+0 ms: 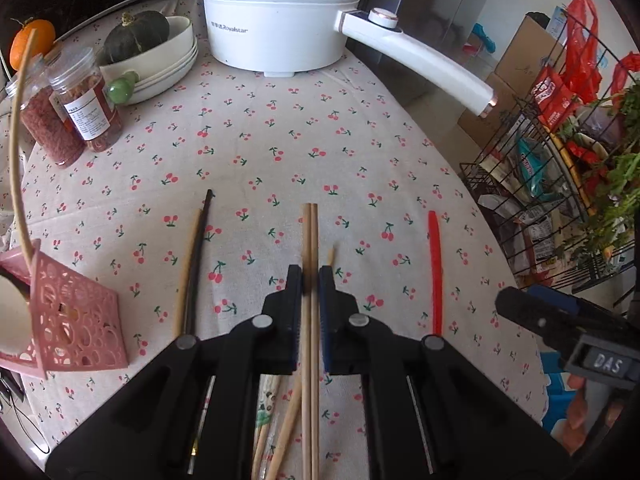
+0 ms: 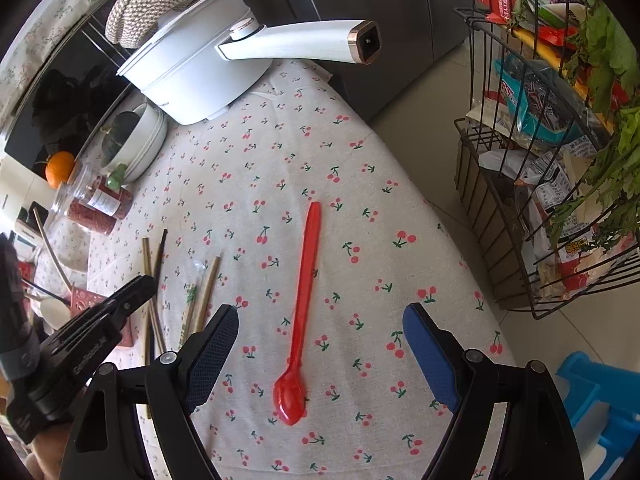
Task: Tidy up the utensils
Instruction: 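Lift the pair of wooden chopsticks with the left gripper, then carry the wooden chopsticks to the pink basket with the left gripper while the right grasps a wooden chopstick, then insert the wooden chopsticks into the pink basket and open the left gripper, then insert the right gripper's wooden chopstick into the basket and open it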
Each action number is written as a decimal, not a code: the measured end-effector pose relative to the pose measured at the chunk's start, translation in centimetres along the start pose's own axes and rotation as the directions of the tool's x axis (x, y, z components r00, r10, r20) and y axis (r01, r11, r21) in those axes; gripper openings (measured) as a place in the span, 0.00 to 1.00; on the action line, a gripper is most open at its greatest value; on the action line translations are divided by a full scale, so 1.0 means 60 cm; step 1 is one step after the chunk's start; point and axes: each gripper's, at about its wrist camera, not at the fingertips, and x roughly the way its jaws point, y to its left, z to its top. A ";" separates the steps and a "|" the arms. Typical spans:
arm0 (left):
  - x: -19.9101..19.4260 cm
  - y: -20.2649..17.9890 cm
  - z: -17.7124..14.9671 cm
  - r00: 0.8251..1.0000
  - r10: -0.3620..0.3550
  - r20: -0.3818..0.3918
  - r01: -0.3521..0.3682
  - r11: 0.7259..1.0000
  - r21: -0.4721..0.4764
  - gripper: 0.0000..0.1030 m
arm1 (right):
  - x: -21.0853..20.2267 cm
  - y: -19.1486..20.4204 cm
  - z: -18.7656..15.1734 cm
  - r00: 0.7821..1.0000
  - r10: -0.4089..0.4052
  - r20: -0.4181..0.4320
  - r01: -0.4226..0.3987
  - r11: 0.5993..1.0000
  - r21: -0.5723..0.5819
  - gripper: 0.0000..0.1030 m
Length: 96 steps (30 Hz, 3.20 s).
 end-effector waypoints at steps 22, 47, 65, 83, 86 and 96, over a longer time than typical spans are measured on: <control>-0.232 0.148 -0.129 0.971 -0.093 0.222 0.089 0.996 0.031 0.09 | 0.149 0.192 -0.043 0.983 -0.028 -0.182 0.004 0.992 -0.129 0.66; -0.381 0.228 -0.144 0.884 -0.053 0.465 0.065 0.998 -0.011 0.08 | 0.018 0.238 -0.071 0.990 0.137 0.039 -0.126 0.969 -0.210 0.06; -0.366 0.244 -0.092 0.764 0.147 0.629 -0.131 0.989 -0.072 0.07 | -0.143 0.283 -0.081 0.911 0.298 0.284 -0.214 0.932 -0.292 0.06; -0.255 0.285 -0.070 0.888 0.175 0.425 -0.069 0.965 -0.253 0.42 | -0.145 0.278 -0.080 0.898 0.331 0.290 -0.245 0.923 -0.296 0.06; -0.268 0.287 -0.082 0.889 0.186 0.419 -0.065 0.956 -0.284 0.67 | -0.160 0.285 -0.080 0.881 0.359 0.309 -0.266 0.914 -0.306 0.06; -0.240 0.336 -0.124 0.953 0.177 0.245 -0.088 0.938 -0.335 0.87 | -0.198 0.350 -0.092 0.807 0.468 0.360 -0.341 0.867 -0.364 0.06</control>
